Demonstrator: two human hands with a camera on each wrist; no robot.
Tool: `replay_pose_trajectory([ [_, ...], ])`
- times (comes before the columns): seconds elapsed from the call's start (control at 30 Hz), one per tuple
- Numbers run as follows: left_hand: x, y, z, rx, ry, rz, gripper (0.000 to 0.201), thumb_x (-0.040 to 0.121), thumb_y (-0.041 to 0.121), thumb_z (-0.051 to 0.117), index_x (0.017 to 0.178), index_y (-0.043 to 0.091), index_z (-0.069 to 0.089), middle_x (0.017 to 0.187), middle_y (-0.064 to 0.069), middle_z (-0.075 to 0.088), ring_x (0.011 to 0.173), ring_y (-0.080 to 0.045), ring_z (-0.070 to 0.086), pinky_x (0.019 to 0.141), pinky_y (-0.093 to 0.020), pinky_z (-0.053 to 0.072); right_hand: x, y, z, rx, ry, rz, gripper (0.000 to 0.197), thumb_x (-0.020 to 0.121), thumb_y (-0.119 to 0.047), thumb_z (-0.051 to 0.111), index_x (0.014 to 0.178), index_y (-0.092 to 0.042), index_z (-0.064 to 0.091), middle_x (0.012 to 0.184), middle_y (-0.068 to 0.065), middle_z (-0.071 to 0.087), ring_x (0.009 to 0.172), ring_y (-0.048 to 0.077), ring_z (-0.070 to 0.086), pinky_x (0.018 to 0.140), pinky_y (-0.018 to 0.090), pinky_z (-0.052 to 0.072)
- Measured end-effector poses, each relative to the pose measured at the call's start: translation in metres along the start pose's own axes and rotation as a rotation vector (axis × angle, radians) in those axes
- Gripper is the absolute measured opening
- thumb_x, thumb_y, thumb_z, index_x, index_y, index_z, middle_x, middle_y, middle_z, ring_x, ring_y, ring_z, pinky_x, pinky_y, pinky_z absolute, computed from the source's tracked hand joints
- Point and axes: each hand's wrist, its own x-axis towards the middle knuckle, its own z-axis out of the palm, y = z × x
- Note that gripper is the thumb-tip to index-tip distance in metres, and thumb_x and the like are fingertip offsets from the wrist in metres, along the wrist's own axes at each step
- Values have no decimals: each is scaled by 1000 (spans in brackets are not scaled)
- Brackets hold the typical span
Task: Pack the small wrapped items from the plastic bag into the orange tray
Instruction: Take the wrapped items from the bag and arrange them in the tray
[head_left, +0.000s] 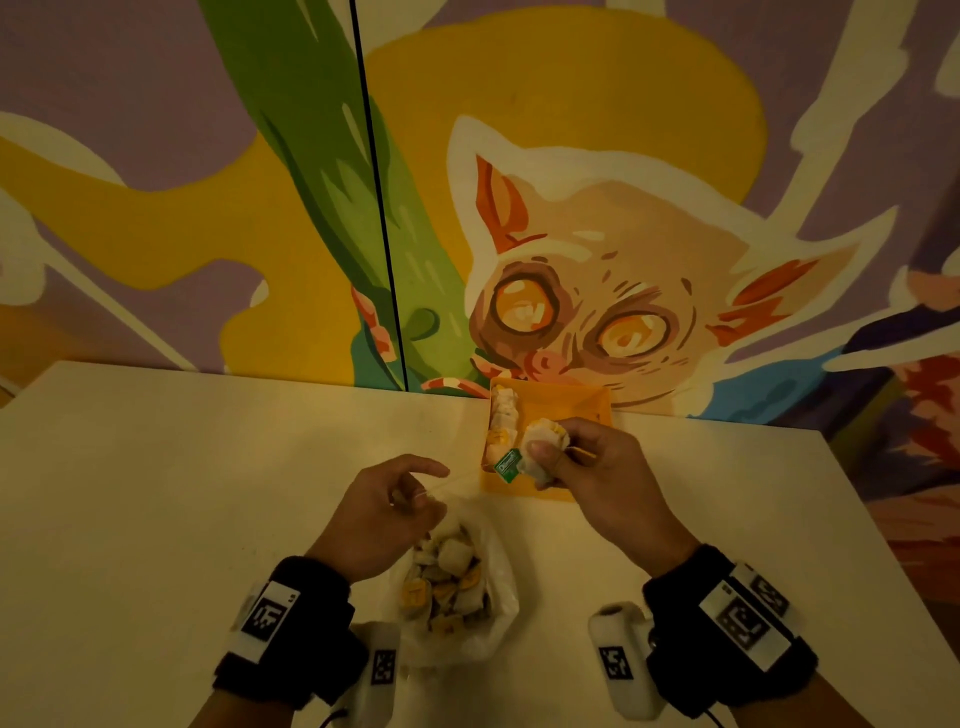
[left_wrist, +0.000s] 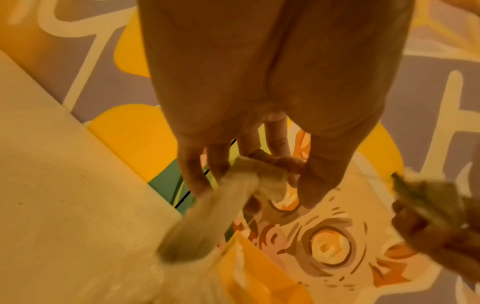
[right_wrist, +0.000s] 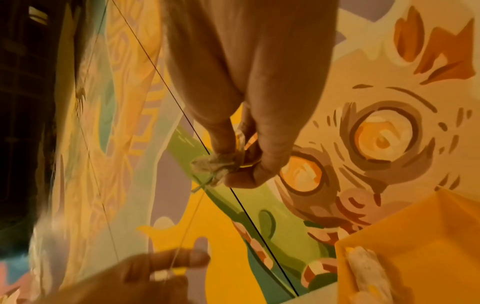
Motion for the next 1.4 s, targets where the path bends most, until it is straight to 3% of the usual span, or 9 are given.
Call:
replay_pose_trajectory([
  [0.17, -4, -22, 4, -62, 67, -30, 18, 85, 3, 71, 95, 18, 71, 79, -5, 68, 62, -9, 62, 58, -21, 49, 4, -13, -9, 59, 46, -51, 8, 86, -7, 66, 87, -15, 69, 77, -4, 73, 73, 13, 69, 67, 30, 60],
  [0.3, -5, -22, 6, -143, 80, -63, 8, 88, 5, 66, 93, 7, 72, 76, -14, 71, 68, -22, 69, 59, -25, 53, 7, -12, -13, 62, 59, -29, 8, 87, -8, 67, 88, -15, 69, 76, -4, 73, 71, 11, 69, 66, 28, 59],
  [0.4, -6, -15, 3, -228, 77, -81, 16, 92, 2, 59, 102, -2, 70, 86, -12, 75, 75, -29, 73, 65, -28, 59, 4, -7, -8, 45, 23, -1, 8, 85, -6, 68, 87, -14, 69, 74, -5, 73, 68, 10, 69, 63, 24, 57],
  [0.53, -6, 5, 3, -284, 34, -126, 21, 95, 7, 54, 111, 6, 67, 92, -17, 72, 73, -36, 73, 62, -41, 61, -7, 4, 12, 89, -56, 75, 11, 81, -3, 71, 89, -9, 68, 80, -1, 74, 79, 15, 72, 66, 29, 59],
  [0.83, -5, 26, 5, -292, -2, -160, 34, 88, -1, 64, 118, 15, 65, 86, -25, 68, 67, -26, 67, 62, -39, 61, -11, 17, 35, -64, -165, 136, 25, 79, -8, 77, 100, -21, 69, 76, -5, 67, 76, 9, 68, 70, 29, 59],
  [1.0, -1, 27, 7, -150, -21, -111, 33, 91, 4, 63, 120, 20, 65, 77, -17, 69, 60, -20, 63, 57, -37, 58, -7, 18, 38, -134, -132, 28, 27, 75, -14, 82, 93, -31, 72, 83, 17, 66, 76, 25, 64, 71, 30, 57],
  [1.07, 1, 26, 9, -148, -45, -113, 35, 92, 5, 61, 123, 22, 64, 85, -20, 71, 63, -28, 63, 57, -37, 57, -7, 21, 41, -148, -119, 15, 28, 73, -17, 83, 94, -33, 74, 80, 10, 65, 77, 25, 63, 74, 34, 56],
  [1.2, 1, 25, 12, -156, -60, -111, 38, 94, 6, 57, 127, 26, 60, 85, -22, 69, 67, -32, 60, 60, -36, 55, -9, 29, 45, -187, -52, -31, 33, 72, -14, 84, 81, -42, 70, 88, -15, 66, 85, 7, 63, 76, 22, 54],
  [1.4, -1, 24, 11, -219, -60, -117, 41, 90, 3, 63, 126, 23, 60, 90, -25, 71, 73, -27, 65, 64, -34, 59, -8, 31, 40, -178, -94, 35, 23, 76, -12, 81, 77, -31, 68, 92, -7, 66, 88, 8, 65, 75, 24, 56],
])
